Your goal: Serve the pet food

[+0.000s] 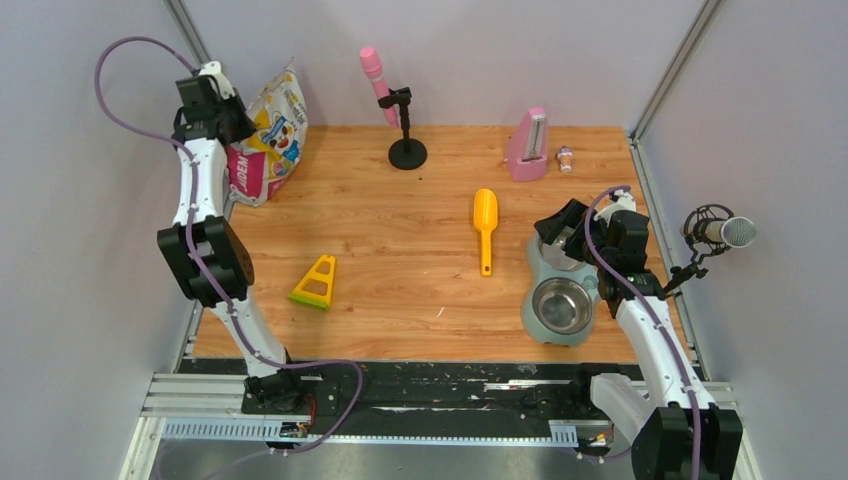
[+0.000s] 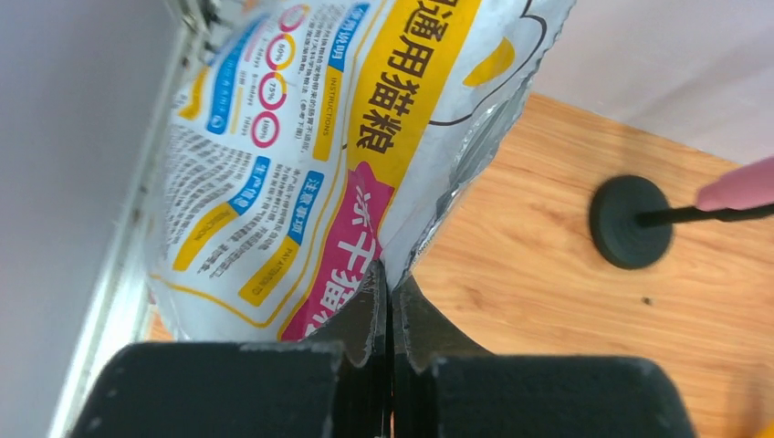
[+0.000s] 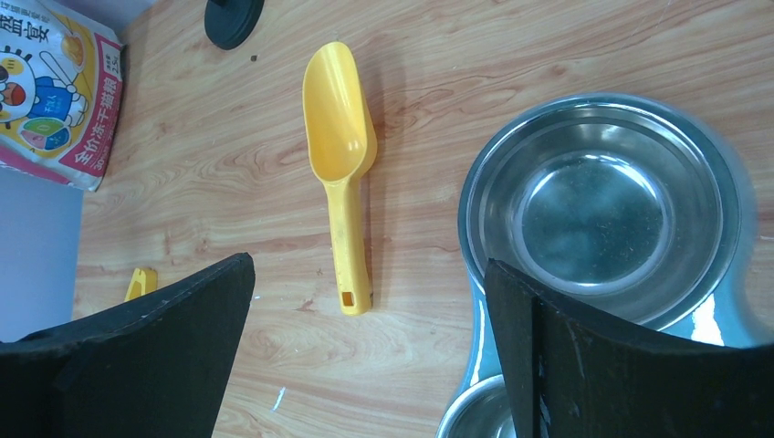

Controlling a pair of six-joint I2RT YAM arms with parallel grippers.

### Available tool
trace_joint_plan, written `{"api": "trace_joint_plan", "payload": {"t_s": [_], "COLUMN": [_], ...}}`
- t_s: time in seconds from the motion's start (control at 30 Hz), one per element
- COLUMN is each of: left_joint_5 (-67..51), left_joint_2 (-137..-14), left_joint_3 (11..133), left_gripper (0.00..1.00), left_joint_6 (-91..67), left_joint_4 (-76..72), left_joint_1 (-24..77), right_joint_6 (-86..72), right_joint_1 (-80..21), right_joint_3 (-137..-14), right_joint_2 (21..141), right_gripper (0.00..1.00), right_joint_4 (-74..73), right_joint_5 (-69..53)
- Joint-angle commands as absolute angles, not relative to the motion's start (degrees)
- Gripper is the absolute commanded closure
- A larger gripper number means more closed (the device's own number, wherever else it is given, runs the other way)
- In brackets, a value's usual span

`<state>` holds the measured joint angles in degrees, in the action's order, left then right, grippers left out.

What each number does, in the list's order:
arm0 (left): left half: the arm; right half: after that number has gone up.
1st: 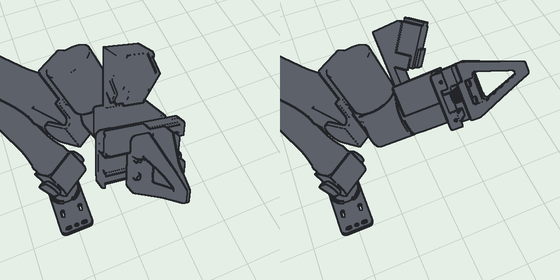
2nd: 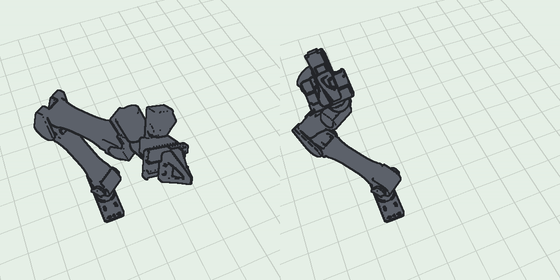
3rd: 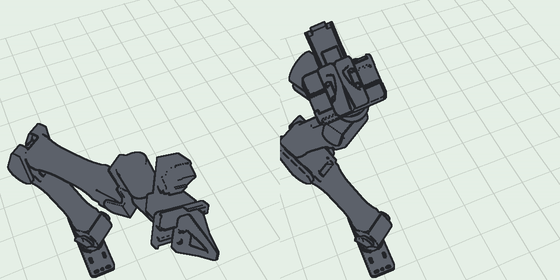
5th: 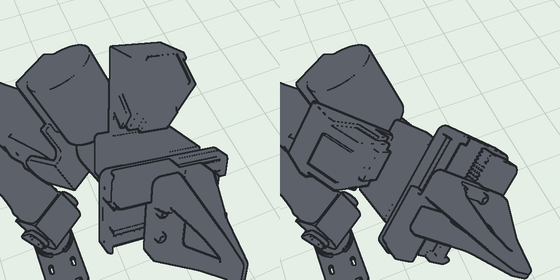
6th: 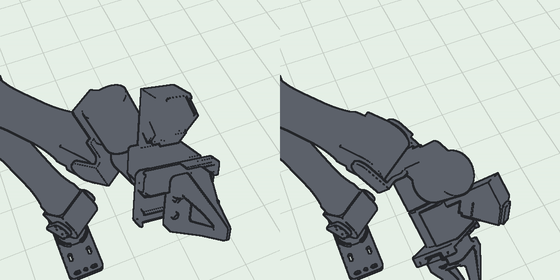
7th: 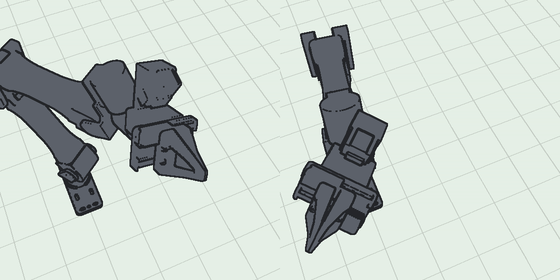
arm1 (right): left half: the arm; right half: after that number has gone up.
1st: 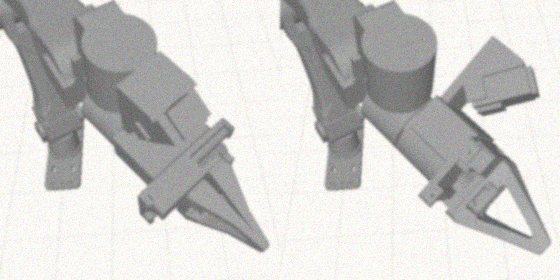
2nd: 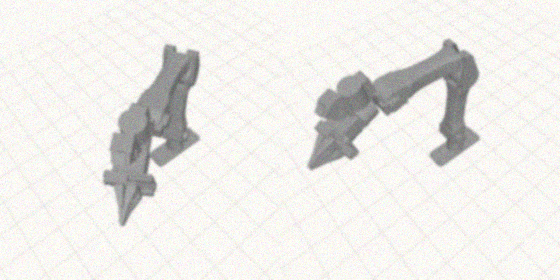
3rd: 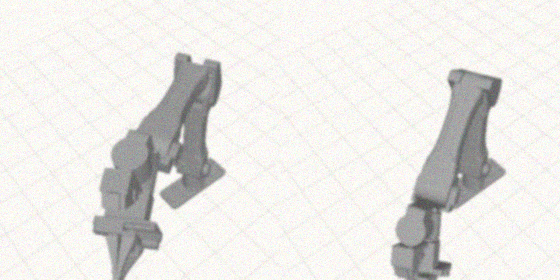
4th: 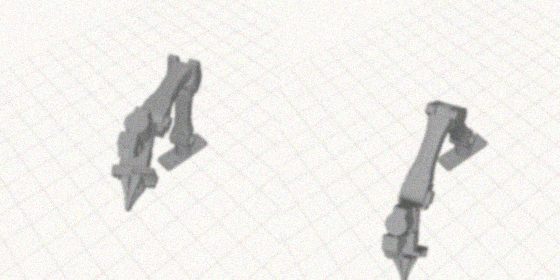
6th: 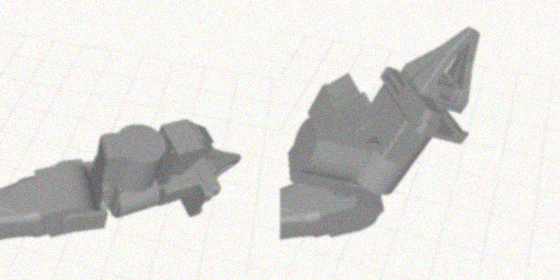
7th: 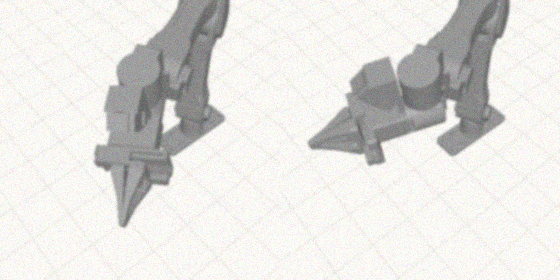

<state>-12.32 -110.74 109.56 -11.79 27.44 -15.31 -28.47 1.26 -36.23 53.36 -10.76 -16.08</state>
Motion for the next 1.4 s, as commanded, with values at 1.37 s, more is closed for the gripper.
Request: {"api": "trace_joint_plan", "payload": {"t_s": [1.37], "left_joint_5": [18.3], "left_joint_2": [-70.8], "left_joint_3": [86.5], "left_gripper": [1.0], "left_joint_6": [-45.0], "left_joint_4": [16.6], "left_joint_1": [51.9], "right_joint_6": [-29.7], "right_joint_1": [1.3], "right_joint_3": [-38.8], "right_joint_2": [45.7], "right_gripper": [0.0], "right_joint_4": [-14.0], "right_joint_5": [-22.0]}}
